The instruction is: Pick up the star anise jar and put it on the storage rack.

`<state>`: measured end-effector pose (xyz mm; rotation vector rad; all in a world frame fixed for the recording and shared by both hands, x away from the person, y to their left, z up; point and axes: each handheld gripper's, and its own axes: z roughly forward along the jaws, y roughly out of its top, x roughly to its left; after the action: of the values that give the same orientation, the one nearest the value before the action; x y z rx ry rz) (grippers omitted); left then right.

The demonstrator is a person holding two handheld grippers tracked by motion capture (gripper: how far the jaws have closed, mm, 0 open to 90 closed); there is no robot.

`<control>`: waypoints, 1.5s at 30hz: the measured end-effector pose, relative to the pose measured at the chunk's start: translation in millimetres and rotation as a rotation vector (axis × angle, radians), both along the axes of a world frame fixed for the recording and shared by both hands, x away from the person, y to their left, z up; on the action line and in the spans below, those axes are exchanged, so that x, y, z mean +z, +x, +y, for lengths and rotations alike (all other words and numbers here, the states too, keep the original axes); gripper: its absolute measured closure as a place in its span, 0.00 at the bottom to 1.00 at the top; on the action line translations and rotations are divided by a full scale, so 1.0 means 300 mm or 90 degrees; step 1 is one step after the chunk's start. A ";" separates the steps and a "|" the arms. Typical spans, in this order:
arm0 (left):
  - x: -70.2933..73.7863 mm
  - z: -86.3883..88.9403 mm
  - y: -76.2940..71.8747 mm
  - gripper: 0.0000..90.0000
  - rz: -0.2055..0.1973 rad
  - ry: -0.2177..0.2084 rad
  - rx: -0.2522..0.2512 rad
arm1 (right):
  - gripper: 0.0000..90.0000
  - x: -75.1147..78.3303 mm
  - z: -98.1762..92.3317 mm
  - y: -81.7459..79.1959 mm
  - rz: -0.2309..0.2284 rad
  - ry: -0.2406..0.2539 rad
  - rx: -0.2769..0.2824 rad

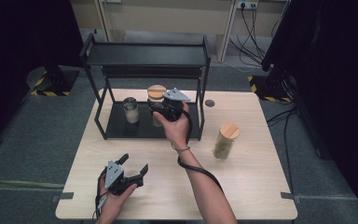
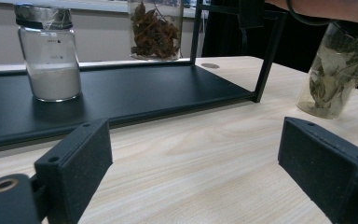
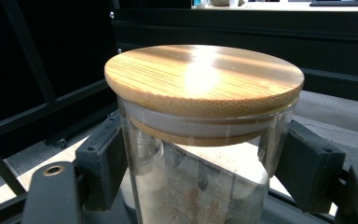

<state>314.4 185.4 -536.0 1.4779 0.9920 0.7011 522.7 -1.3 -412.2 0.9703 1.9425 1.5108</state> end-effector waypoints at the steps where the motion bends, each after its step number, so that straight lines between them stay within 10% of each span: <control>1: 0.000 0.000 0.000 0.10 0.000 0.000 0.000 | 0.28 0.001 0.002 0.005 0.001 0.000 -0.001; 45: 0.000 0.001 -0.002 0.10 -0.004 -0.001 -0.002 | 0.28 -0.060 0.072 0.137 0.038 -0.023 -0.032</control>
<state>313.8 185.7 -536.1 1.4753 0.9850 0.7019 563.9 20.2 -430.2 1.0513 1.9661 1.4288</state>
